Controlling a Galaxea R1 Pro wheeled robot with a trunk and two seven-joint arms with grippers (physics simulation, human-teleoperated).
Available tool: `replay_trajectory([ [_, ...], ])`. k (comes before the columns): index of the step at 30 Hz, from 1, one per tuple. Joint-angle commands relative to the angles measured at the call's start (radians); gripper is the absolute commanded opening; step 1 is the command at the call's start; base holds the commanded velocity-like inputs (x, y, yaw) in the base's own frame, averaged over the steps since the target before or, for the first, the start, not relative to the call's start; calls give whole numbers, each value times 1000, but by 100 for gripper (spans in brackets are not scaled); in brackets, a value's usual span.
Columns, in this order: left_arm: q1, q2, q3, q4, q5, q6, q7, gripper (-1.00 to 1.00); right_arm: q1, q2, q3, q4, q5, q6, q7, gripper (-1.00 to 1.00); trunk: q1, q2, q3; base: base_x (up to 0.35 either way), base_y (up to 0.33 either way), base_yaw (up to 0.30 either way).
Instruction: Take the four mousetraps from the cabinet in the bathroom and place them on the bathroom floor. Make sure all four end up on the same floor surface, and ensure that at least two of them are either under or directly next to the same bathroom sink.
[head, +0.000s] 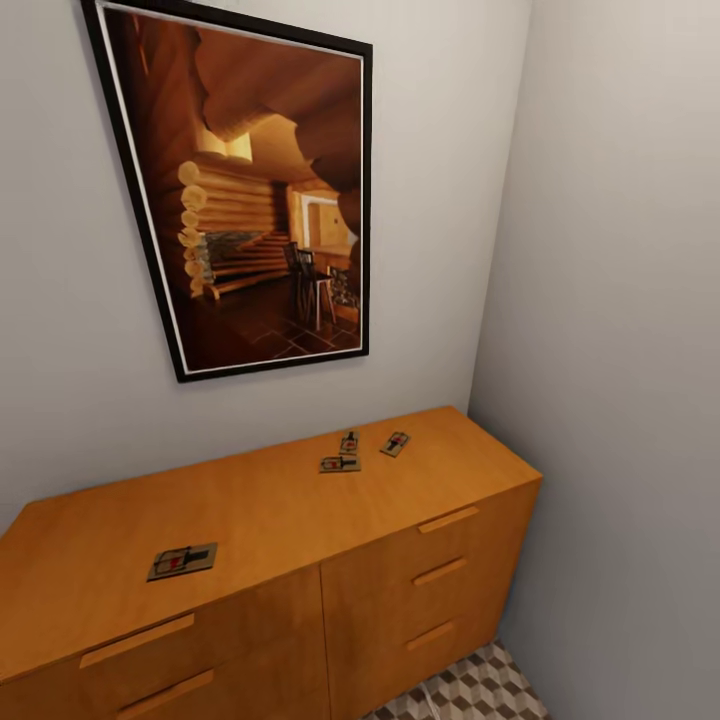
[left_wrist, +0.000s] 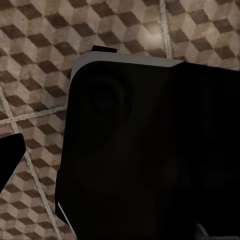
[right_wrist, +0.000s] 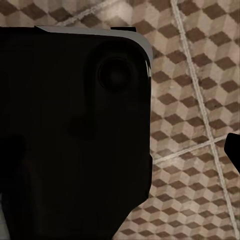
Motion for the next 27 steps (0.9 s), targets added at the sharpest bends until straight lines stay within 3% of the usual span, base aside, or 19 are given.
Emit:
replay_trajectory([
  [1,0,0,1,0,7,-2,0,100,0,0,-1,0,0,-3,0,100,-4,7,2,0,0,0],
  [27,0,-1,1,0,6,-2,0,100,0,2,6,0,7,-3,0,100,-104,189,84,0,0,0],
])
